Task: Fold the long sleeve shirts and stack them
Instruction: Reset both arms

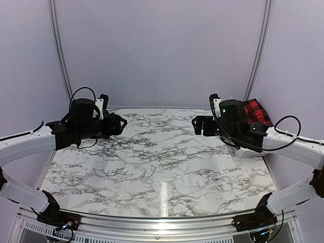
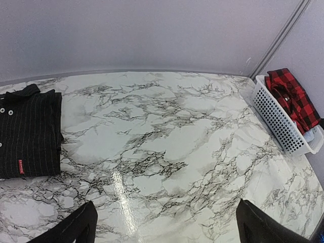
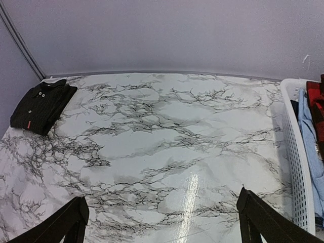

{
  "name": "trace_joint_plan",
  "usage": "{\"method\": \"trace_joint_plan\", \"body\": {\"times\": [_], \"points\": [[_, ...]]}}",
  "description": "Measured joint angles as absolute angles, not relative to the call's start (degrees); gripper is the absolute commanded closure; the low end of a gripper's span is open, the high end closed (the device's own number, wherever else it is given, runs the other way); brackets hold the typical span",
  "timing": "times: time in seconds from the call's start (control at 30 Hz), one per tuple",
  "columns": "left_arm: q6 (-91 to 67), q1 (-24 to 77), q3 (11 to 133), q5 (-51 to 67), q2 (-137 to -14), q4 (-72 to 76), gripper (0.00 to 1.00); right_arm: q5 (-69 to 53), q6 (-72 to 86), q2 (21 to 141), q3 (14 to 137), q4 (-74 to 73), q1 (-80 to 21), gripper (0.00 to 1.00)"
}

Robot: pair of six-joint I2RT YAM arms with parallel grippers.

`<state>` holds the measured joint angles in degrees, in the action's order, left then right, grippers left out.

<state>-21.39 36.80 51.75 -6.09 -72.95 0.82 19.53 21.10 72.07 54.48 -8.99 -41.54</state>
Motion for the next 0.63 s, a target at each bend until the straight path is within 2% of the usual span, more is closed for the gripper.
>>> {"method": "trace_joint_plan", "body": {"times": [0.63], "points": [[-21.4,36.8,51.7,-6.5,-72.9,0.8,0.01,19.3,20.9,72.0,54.5,-9.0,-41.5,0.02]]}}
